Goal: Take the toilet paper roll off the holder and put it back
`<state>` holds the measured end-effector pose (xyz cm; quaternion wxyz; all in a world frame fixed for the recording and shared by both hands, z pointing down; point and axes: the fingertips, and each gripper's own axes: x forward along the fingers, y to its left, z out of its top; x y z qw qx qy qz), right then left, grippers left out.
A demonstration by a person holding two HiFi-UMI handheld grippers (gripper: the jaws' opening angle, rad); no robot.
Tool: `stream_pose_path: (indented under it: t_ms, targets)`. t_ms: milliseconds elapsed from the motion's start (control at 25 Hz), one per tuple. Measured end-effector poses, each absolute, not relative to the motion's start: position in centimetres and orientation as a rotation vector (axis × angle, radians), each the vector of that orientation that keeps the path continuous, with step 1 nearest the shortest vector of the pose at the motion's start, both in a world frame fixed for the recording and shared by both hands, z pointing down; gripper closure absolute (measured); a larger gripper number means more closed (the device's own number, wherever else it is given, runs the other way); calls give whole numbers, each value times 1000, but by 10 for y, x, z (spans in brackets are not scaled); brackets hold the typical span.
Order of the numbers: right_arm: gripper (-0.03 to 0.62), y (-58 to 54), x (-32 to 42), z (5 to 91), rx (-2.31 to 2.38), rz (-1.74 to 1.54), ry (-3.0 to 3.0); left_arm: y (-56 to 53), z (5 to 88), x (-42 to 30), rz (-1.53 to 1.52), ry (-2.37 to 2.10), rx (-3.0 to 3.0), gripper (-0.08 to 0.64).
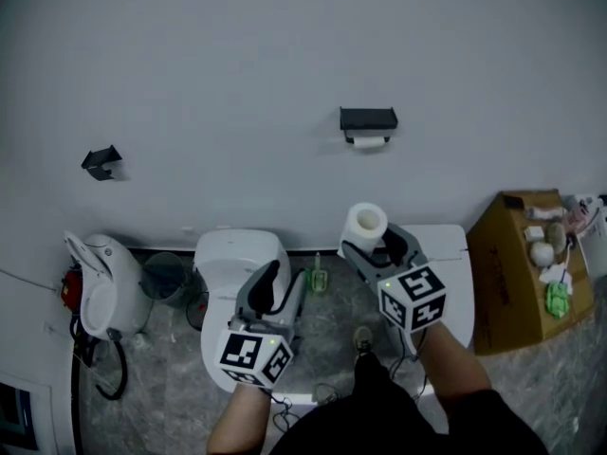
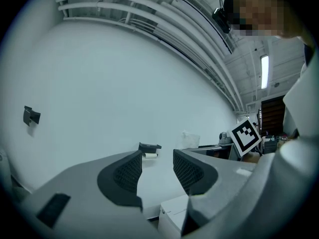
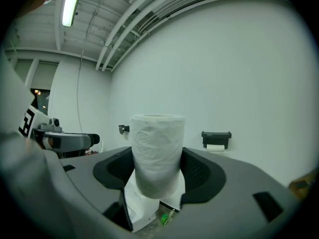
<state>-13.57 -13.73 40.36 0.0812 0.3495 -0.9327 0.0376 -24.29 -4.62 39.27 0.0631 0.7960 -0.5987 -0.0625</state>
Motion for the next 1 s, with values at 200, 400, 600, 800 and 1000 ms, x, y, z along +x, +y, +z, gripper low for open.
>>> stream_pose_path:
  t_ms: [200,400,600,800,1000]
  targets:
    - [310,-114,-114,401,1070,122,-2781,-32,393,-233,-188,-1806,2406,376]
    - [310,-107,-79,396,1095,124,-2769,-33,391,-201,-175,-1779,2428,376]
    - [310,-103,-26,393,1115,135,-2771,-35,391,-147,-161,-1749,2441,376]
    - [310,-93,39,395,1106,151,-2766,-34,390,-82,-147,-1745,2438,376]
    - [310,-86,101,399,1115,169,-2763,-29,391,-17,-119,-1724,2450,376]
